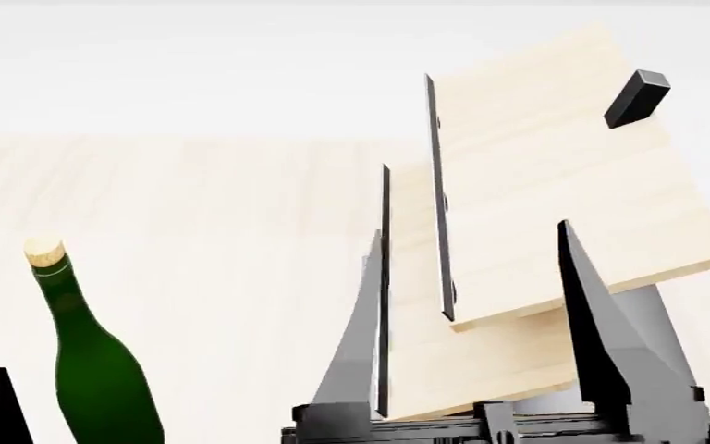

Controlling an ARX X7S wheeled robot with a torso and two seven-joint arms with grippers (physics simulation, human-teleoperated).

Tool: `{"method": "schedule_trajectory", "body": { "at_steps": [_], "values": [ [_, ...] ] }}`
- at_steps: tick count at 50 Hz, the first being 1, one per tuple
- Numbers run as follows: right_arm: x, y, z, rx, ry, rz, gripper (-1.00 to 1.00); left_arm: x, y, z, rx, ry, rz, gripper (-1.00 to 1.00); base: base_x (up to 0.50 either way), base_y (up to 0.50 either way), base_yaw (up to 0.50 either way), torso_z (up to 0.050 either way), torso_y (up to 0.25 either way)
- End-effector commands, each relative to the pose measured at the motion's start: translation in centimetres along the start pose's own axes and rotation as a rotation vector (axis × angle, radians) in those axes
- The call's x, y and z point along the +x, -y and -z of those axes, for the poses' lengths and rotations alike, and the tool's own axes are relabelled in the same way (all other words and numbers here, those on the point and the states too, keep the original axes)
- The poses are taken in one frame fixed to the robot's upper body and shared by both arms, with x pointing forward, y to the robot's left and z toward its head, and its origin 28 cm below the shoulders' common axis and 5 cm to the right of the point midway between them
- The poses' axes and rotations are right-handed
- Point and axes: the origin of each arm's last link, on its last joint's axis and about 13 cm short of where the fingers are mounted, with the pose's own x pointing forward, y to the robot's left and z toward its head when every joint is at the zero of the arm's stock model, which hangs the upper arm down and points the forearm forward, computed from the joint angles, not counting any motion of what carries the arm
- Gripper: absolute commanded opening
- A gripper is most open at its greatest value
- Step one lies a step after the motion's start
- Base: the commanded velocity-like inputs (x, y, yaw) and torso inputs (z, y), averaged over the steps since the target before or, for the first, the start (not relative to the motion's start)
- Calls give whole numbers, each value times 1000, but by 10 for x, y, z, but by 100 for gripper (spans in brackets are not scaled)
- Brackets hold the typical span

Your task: Put the wine bottle on the wine rack.

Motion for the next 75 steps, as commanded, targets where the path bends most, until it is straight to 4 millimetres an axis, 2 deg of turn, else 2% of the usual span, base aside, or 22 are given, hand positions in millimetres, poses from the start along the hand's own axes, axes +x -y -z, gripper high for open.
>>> {"method": "schedule_trajectory", "body": {
  "at_steps": [1, 4, 14, 18, 23, 28, 30, 32, 33, 34, 35, 39, 48, 49, 54, 58, 75],
  "values": [
    [36, -3, -10, -27, -32, -132, 100, 0, -1, 0, 0, 2, -2, 100, 0, 0, 0, 0, 0],
    [47, -3, -10, 18, -108, -236, 100, 1, -2, 0, 0, 2, -6, 100, 0, 0, 0, 0, 0],
    [79, -4, -30, 107, -206, -349, 100, 2, -3, -1, 2, 3, -12, 100, 0, 0, 0, 0, 0],
    [96, -5, -29, 120, -259, -422, 100, 2, -3, -1, 3, 3, -13, 100, 0, 0, 0, 0, 0],
    [107, -8, -26, 154, -321, -510, 100, 2, -3, -1, 5, 4, -15, 100, 0, 0, 0, 0, 0],
    [111, -10, -28, 207, -340, -523, 100, 2, -4, -2, 7, 7, -20, 100, 0, 0, 0, 0, 0],
    [113, -12, -30, 219, -411, -617, 100, 2, -4, -2, 6, 7, -20, 100, 0, 0, 0, 0, 0],
    [117, -12, -31, 250, -472, -636, 100, 2, -4, -2, 6, 7, -20, 100, 0, 0, 0, 0, 0],
    [120, -13, -31, 302, -559, -687, 100, 2, -4, -2, 5, 8, -19, 100, 0, 0, 0, 0, 0],
    [124, -12, -31, 282, -520, -656, 100, 2, -4, -1, 6, 7, -19, 100, 0, 0, 0, 0, 0],
    [125, -13, -29, 340, -597, -706, 100, 2, -4, -1, 6, 6, -19, 100, 0, 0, 0, 0, 0],
    [133, -12, -24, 365, -641, -734, 100, 2, -4, 0, 6, 6, -19, 100, 0, 0, 0, 0, 0],
    [140, -13, -21, 477, -730, -837, 100, 2, -4, 0, 5, 6, -19, 100, 0, 0, 0, 0, 0],
    [143, -13, -20, 559, -789, -866, 100, 2, -4, 0, 5, 7, -20, 100, 0, 0, 0, 0, 0],
    [151, -12, -18, 604, -902, -918, 100, 2, -4, 0, 4, 7, -20, 100, 0, 0, 0, 0, 0],
    [150, -13, -14, 532, -859, -936, 100, 1, -4, 0, 4, 6, -20, 100, 0, 0, 0, 0, 0],
    [149, -19, 0, 499, -878, -974, 100, 2, -3, 0, 7, 4, -18, 100, 0, 0, 0, 0, 0]
  ]
}}
